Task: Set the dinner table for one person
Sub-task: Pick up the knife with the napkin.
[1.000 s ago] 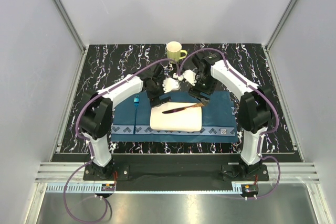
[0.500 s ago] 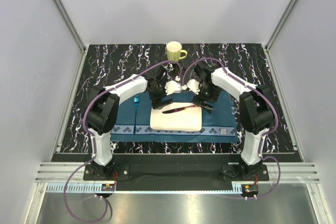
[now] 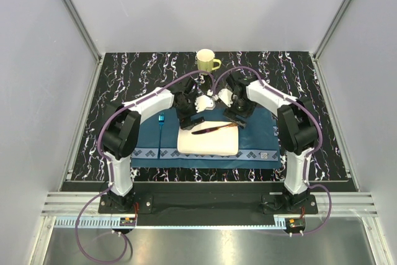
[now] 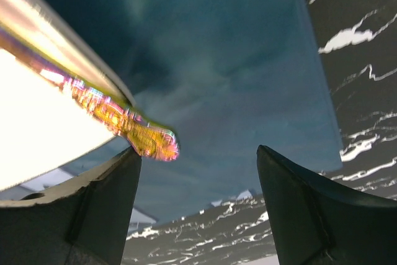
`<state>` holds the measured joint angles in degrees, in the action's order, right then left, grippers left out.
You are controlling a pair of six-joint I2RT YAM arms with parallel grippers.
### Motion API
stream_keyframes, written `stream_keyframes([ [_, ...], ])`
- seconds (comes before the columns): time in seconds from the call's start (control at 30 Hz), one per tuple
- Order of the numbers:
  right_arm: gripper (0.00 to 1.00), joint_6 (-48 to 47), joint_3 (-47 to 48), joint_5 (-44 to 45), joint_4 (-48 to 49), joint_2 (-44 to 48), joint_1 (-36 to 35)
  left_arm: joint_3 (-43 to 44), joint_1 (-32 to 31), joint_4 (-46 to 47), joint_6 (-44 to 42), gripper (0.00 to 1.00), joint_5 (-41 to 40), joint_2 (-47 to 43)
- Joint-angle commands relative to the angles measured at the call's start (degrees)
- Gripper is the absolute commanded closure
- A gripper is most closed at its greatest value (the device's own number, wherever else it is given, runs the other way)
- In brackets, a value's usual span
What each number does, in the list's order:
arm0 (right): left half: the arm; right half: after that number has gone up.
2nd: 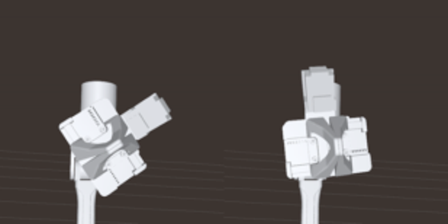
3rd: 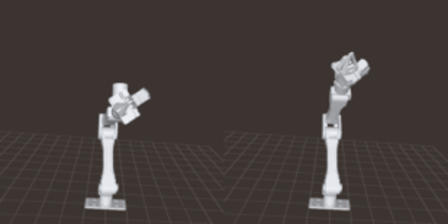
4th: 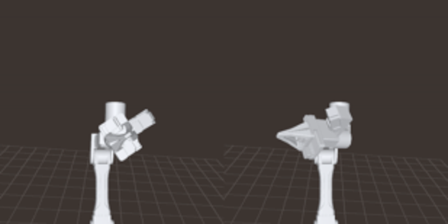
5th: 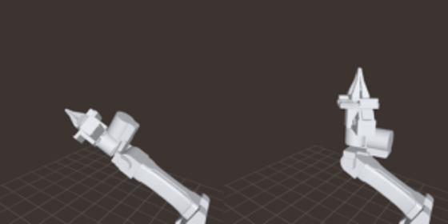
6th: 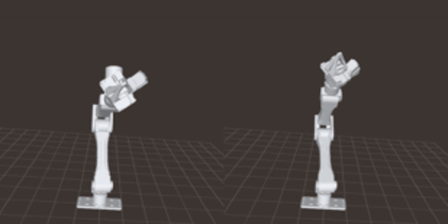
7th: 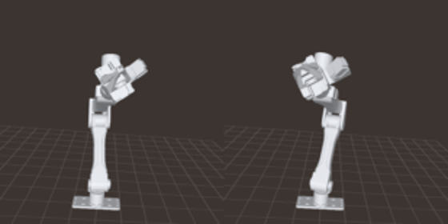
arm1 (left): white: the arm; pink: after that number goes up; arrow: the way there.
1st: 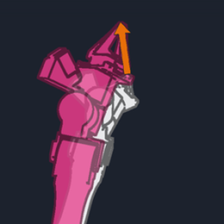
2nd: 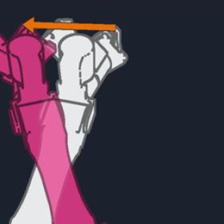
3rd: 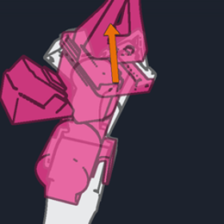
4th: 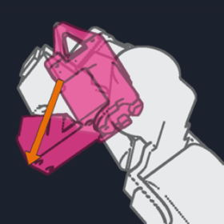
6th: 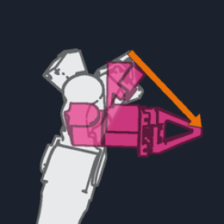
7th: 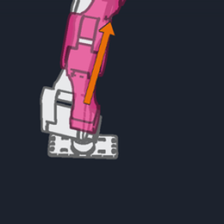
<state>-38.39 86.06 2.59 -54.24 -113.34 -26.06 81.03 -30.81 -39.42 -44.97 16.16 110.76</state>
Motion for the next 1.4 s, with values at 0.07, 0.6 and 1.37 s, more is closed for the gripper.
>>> stream_keyframes([
  [0.07, 0.18, 3.1, 4.4, 0.8, 4.0, -2.4, 0.3, 2.0, 0.5, -0.7, 0.0, 0.03, 3.3, -0.4],
  [0.6, 0.18, 4.6, 4.6, 1.0, 4.3, -2.1, 0.2, 2.7, 1.0, -2.5, 0.2, 0.04, 5.1, -0.1],
  [1.37, 0.15, 0.9, 9.2, 7.2, 5.0, -0.6, 1.5, 1.1, 0.9, -5.3, -0.2, 0.05, 9.9, 1.0],
])
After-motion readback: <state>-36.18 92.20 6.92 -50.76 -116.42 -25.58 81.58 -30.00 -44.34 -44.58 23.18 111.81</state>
